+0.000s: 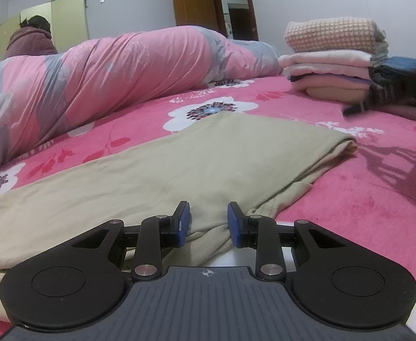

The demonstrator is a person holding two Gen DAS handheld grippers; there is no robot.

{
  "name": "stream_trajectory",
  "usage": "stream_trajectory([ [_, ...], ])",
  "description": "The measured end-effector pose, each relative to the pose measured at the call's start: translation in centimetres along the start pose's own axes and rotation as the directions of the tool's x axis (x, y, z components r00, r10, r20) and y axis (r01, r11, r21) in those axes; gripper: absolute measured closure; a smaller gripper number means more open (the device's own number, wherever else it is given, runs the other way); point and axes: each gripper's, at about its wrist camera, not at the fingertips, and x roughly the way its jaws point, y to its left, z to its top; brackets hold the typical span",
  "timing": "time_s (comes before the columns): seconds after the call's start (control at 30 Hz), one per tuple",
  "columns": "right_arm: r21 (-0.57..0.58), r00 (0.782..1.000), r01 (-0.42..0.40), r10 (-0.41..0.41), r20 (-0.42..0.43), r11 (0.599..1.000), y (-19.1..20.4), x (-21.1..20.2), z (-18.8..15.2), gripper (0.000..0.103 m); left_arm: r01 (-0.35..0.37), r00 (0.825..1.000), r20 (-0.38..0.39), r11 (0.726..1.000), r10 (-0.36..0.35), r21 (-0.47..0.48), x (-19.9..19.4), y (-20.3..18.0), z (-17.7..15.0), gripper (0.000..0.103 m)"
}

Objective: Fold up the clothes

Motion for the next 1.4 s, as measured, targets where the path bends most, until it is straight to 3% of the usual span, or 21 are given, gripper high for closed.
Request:
stream_trajectory([
  [0.03, 0.009, 0.999, -0.007, 0.007, 0.031, 1.000, 0.4, -0.3, 0.6, 0.094, 0.000, 1.000, 0.000, 1.000, 0.000, 0.001, 0.0, 0.0, 0.0, 0.074],
  [0.2, -0.012, 0.996, -0.081, 0.081, 0.026, 0.997, 2.5, 3.4, 0.5, 0.093, -0.009, 1.000, 0.004, 1.000, 0.009, 0.000, 0.0, -0.1, -0.1, 0.072],
  [0.27, -0.038, 0.993, -0.056, 0.052, -0.107, 0.998, 2.6, 7.3, -2.7, 0.094, -0.011, 1.000, 0.007, 1.000, 0.011, -0.008, -0.1, 0.0, -0.1, 0.068],
  [0.4, 0.050, 0.991, -0.099, 0.102, -0.081, 0.994, 1.0, 7.0, -3.2, 0.093, -0.004, 1.000, 0.021, 0.997, 0.006, -0.078, -0.7, 1.0, 0.1, 0.064],
  [0.47, 0.075, 0.990, -0.115, 0.121, -0.078, 0.991, 0.5, 7.1, -3.3, 0.094, -0.035, 0.999, 0.032, 0.989, 0.040, -0.141, -1.5, 2.2, 0.2, 0.063],
  [0.5, 0.087, 0.989, -0.123, 0.130, -0.076, 0.989, 0.3, 7.2, -3.4, 0.093, -0.082, 0.996, 0.014, 0.984, 0.086, -0.156, -1.6, 2.8, 0.1, 0.063],
  [0.57, 0.090, 0.988, -0.128, 0.134, -0.070, 0.988, 0.3, 7.1, -3.5, 0.093, -0.171, 0.985, -0.026, 0.965, 0.169, -0.197, -2.0, 4.1, -0.2, 0.063],
  [0.7, 0.103, 0.987, -0.139, 0.146, -0.066, 0.985, 0.1, 7.1, -3.4, 0.094, -0.289, 0.956, -0.066, 0.886, 0.284, -0.364, -4.4, 7.7, -2.0, 0.063],
  [0.8, 0.102, 0.987, -0.139, 0.146, -0.065, 0.985, 0.1, 7.0, -3.3, 0.093, -0.427, 0.899, -0.090, 0.814, 0.428, -0.395, -6.4, 9.1, -3.1, 0.071],
  [0.83, 0.102, 0.987, -0.139, 0.146, -0.064, 0.985, 0.2, 7.0, -3.3, 0.093, -0.441, 0.890, -0.089, 0.797, 0.446, -0.413, -6.9, 9.6, -3.3, 0.073],
  [1.0, 0.110, 0.987, -0.144, 0.151, -0.061, 0.984, 0.0, 7.0, -3.3, 0.093, -0.482, 0.868, -0.081, 0.788, 0.491, -0.383, -7.8, 9.4, -2.4, 0.075],
  [1.07, 0.112, 0.987, -0.145, 0.152, -0.060, 0.983, 0.0, 7.0, -3.3, 0.093, -0.481, 0.865, -0.057, 0.792, 0.499, -0.376, -7.8, 9.0, -1.6, 0.069],
  [1.17, 0.123, 0.985, -0.152, 0.160, -0.058, 0.981, -0.2, 7.0, -3.3, 0.093, -0.478, 0.864, -0.032, 0.799, 0.502, -0.364, -7.1, 9.0, -0.8, 0.069],
  [1.27, 0.131, 0.985, -0.156, 0.165, -0.056, 0.979, -0.3, 7.0, -3.3, 0.093, -0.492, 0.859, -0.065, 0.782, 0.509, -0.384, -5.6, 10.0, -1.5, 0.069],
  [1.33, 0.129, 0.985, -0.155, 0.163, -0.056, 0.980, -0.2, 7.0, -3.3, 0.093, -0.485, 0.866, -0.114, 0.761, 0.487, -0.432, -4.7, 11.2, -2.6, 0.069],
  [1.4, 0.125, 0.985, -0.153, 0.161, -0.055, 0.980, -0.1, 6.9, -3.3, 0.093, -0.443, 0.883, -0.093, 0.752, 0.460, -0.489, -5.0, 12.0, -3.4, 0.069],
])
